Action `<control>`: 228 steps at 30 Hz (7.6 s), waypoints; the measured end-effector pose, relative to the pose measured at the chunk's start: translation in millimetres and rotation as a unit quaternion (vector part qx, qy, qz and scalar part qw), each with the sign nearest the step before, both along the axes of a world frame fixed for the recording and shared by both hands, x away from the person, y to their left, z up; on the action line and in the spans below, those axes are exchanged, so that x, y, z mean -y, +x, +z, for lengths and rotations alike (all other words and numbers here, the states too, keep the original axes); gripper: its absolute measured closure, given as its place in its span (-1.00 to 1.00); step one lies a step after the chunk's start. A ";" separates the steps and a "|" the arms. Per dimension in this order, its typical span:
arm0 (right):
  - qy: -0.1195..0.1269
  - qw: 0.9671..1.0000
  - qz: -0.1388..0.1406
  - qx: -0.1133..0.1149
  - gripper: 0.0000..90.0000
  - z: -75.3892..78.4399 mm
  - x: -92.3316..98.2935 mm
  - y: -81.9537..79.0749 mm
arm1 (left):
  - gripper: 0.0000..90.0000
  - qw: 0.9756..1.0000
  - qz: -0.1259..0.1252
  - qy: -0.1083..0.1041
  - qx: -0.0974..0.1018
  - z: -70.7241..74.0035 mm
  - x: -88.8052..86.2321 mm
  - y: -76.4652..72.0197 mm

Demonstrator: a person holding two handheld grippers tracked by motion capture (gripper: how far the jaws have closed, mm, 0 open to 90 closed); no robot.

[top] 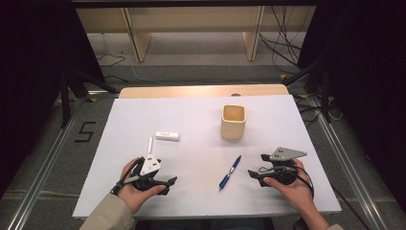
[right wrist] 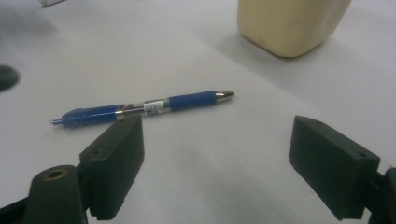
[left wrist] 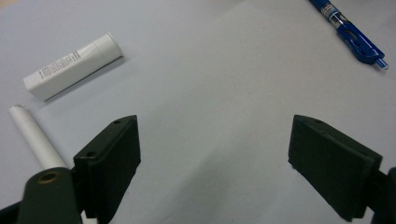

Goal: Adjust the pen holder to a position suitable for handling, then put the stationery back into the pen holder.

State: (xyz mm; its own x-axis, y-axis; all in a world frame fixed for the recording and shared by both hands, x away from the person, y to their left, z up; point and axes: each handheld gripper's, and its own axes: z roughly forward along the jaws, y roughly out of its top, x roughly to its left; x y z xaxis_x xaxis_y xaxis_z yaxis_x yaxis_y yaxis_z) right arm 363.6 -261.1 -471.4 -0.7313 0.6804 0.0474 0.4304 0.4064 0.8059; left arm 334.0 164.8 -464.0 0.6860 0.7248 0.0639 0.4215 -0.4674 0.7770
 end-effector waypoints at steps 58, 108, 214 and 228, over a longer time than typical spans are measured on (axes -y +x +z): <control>-0.011 1.000 0.001 0.022 -0.59 1.0 -0.7 -1.2 | -0.30 0.994 0.105 0.030 -0.007 2.0 -11.5 15.8; -0.016 1.000 0.007 0.021 -0.58 1.0 -3.4 -0.5 | 0.45 0.910 0.346 0.077 -0.216 -4.1 -15.0 104.3; 0.071 0.997 -0.019 0.039 -0.46 13.7 -19.9 -1.3 | 0.74 0.984 0.130 -0.116 0.047 24.6 7.6 47.0; 0.110 0.993 0.010 0.032 -0.37 23.7 -69.3 13.9 | 0.74 0.990 0.054 -0.121 0.057 21.2 63.4 32.5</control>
